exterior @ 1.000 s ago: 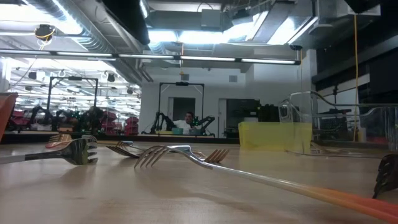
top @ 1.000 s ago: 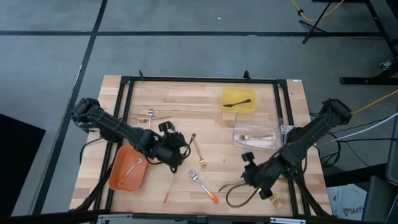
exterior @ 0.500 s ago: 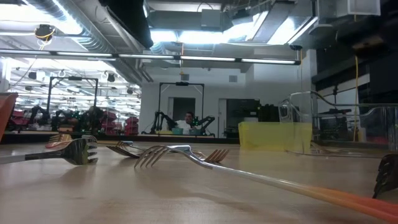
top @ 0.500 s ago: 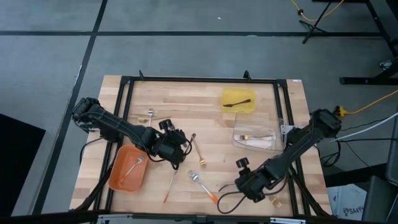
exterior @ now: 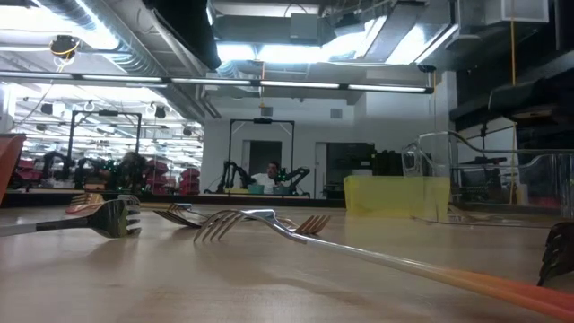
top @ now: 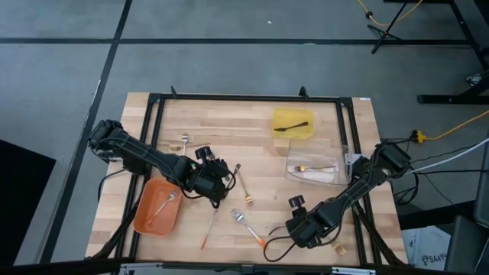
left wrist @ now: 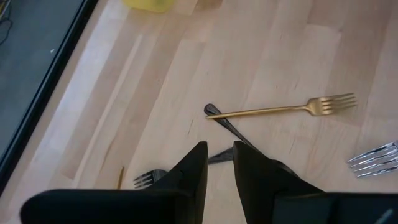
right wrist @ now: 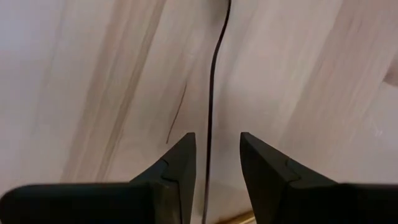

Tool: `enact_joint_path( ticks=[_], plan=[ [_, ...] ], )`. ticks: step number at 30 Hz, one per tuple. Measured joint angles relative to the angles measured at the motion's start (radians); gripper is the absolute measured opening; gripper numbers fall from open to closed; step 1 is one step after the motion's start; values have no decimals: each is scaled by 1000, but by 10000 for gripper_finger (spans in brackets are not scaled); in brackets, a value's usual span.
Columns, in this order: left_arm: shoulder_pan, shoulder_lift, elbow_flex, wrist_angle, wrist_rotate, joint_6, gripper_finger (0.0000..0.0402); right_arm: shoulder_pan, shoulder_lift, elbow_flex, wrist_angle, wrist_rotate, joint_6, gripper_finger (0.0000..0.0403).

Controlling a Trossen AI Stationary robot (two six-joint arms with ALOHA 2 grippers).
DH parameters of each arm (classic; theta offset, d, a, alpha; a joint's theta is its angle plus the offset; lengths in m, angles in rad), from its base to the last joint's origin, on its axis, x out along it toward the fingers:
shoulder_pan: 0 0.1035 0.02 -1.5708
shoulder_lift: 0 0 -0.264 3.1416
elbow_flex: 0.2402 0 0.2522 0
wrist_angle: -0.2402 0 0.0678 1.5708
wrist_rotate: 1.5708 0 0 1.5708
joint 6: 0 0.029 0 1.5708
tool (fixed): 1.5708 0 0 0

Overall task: Sort silverware by color (type)
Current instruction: Put the black fork into the yellow bin

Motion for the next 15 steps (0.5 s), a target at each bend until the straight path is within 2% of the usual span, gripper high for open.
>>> enact_joint_path(
  ticks=[15],
  plan=[
    [0, 0, 0, 3, 0, 0, 71, 0, 34, -1, -2, -8, 45, 115]
  ],
)
